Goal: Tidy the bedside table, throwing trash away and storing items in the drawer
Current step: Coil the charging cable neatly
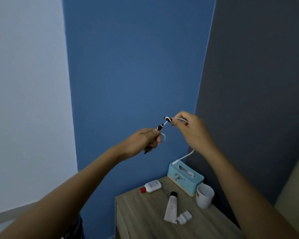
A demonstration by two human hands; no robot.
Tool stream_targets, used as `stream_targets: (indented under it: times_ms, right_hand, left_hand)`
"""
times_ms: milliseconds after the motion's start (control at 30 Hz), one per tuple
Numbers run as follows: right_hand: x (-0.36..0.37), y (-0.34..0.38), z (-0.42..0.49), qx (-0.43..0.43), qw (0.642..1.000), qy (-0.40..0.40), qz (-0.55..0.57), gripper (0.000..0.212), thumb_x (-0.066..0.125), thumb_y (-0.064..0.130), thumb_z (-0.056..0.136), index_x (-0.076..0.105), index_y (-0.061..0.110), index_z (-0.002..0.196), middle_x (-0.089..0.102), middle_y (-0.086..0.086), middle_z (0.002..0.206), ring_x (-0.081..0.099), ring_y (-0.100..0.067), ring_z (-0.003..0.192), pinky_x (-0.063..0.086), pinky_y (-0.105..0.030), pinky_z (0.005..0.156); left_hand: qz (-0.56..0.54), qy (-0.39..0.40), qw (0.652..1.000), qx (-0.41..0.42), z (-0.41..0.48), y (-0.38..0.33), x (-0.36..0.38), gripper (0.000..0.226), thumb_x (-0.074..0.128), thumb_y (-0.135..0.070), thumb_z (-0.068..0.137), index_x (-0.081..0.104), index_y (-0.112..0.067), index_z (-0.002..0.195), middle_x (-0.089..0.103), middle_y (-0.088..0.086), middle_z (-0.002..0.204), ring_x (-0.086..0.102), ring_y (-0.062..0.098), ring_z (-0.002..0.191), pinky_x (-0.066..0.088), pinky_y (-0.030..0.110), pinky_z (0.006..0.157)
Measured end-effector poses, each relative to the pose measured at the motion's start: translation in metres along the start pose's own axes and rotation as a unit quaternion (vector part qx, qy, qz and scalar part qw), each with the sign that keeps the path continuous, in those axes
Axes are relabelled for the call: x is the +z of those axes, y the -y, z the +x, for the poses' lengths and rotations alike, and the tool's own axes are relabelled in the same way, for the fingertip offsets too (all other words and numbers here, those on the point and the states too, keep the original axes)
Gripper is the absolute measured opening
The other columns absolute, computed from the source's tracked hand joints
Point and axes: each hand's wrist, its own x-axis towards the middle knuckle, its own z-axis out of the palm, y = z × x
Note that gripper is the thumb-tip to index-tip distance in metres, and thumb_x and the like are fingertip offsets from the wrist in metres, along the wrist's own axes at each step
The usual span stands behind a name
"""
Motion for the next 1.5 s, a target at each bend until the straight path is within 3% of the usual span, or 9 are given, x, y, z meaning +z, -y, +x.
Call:
stream_targets:
  times_ms: [300,400,533,733,833,967,1100,1300,1500]
  right_hand:
    - [0.078,0.002,-0.031,0.054,0.998,-0.018,-0.005,0.018,0.043,0.021,0.097,0.05,0.025,0.082,0.053,0.005,0.066,0.053,-0.02,0.06,0.038,-0.038,0.053]
    - [0.104,0.023,-0.053,0.028,0.999,0.035,-0.029,0.015,0.034,0.023,0.101,0.048,0.018,0.102,0.051,0.001,0.076,0.058,-0.028,0.074,0.038,-0.036,0.06]
    - [0.106,0.048,-0.068,-0.002,0.993,0.103,-0.056,0.026,0.034,0.022,0.102,0.052,0.017,0.12,0.065,-0.006,0.106,0.062,-0.026,0.095,0.051,-0.041,0.078]
    - [0.059,0.054,-0.055,-0.031,0.96,0.203,-0.192,0.022,0.052,0.025,0.096,0.066,0.008,0.096,0.065,-0.011,0.093,0.063,-0.028,0.086,0.052,-0.041,0.073]
    - [0.028,0.048,-0.045,0.002,0.979,0.148,-0.139,0.02,0.064,0.036,0.088,0.074,0.019,0.087,0.057,0.001,0.1,0.056,-0.016,0.09,0.048,-0.036,0.077]
    - [0.007,0.026,-0.028,0.022,0.976,0.212,0.033,0.007,0.07,0.03,0.084,0.075,0.026,0.08,0.04,0.015,0.146,0.042,-0.003,0.13,0.037,-0.029,0.102]
    - [0.018,0.013,-0.032,0.134,0.895,0.264,0.334,0.016,0.064,0.026,0.086,0.071,0.02,0.074,0.071,-0.006,0.099,0.064,-0.029,0.1,0.043,-0.041,0.104]
    - [0.026,0.012,-0.032,0.192,0.886,0.149,0.394,0.017,0.051,0.014,0.096,0.062,0.006,0.086,0.068,-0.029,0.096,0.069,-0.031,0.085,0.055,-0.04,0.086]
    - [0.03,0.013,-0.035,0.233,0.873,0.076,0.422,0.017,0.052,0.018,0.096,0.057,0.01,0.082,0.065,-0.013,0.07,0.065,-0.023,0.054,0.057,-0.032,0.057]
  left_hand:
    - [-0.481,-0.04,0.876,0.011,0.007,-0.02,0.011,0.034,0.029,-0.017,0.103,0.047,-0.015,0.075,0.053,-0.003,0.057,0.052,0.009,0.047,0.05,0.019,0.052]
    - [-0.408,-0.103,0.906,0.042,0.019,-0.019,0.003,0.033,0.031,-0.019,0.104,0.054,-0.012,0.081,0.062,-0.003,0.061,0.06,0.009,0.054,0.055,0.02,0.059]
    - [-0.072,-0.16,0.982,0.07,0.019,-0.001,-0.014,0.03,0.033,-0.014,0.103,0.055,0.004,0.093,0.066,0.003,0.077,0.065,0.007,0.061,0.055,0.02,0.069]
    - [0.281,-0.147,0.945,0.085,-0.002,0.022,-0.018,0.031,0.034,-0.01,0.1,0.045,-0.01,0.071,0.053,-0.01,0.061,0.056,0.003,0.052,0.037,0.008,0.052]
    - [0.272,-0.1,0.957,0.024,-0.009,0.032,-0.014,0.033,0.04,-0.016,0.097,0.052,-0.009,0.066,0.048,-0.007,0.055,0.044,0.007,0.047,0.033,0.018,0.05]
    - [-0.004,-0.026,0.999,-0.027,-0.019,0.026,-0.003,0.034,0.043,-0.017,0.091,0.041,-0.007,0.058,0.028,0.004,0.048,0.024,0.015,0.04,0.025,0.024,0.042]
    - [-0.181,0.014,0.983,-0.031,-0.021,0.018,0.0,0.044,0.037,-0.018,0.097,0.033,-0.014,0.053,0.024,-0.001,0.041,0.017,0.015,0.039,0.022,0.029,0.045]
    - [-0.055,-0.078,0.995,0.014,-0.015,0.017,0.006,0.038,0.04,-0.028,0.101,0.052,-0.012,0.07,0.034,-0.004,0.049,0.03,0.011,0.043,0.031,0.026,0.049]
    - [0.095,-0.152,0.982,0.059,-0.012,0.019,0.015,0.037,0.035,-0.033,0.102,0.048,-0.022,0.069,0.041,-0.008,0.054,0.035,0.006,0.045,0.033,0.032,0.053]
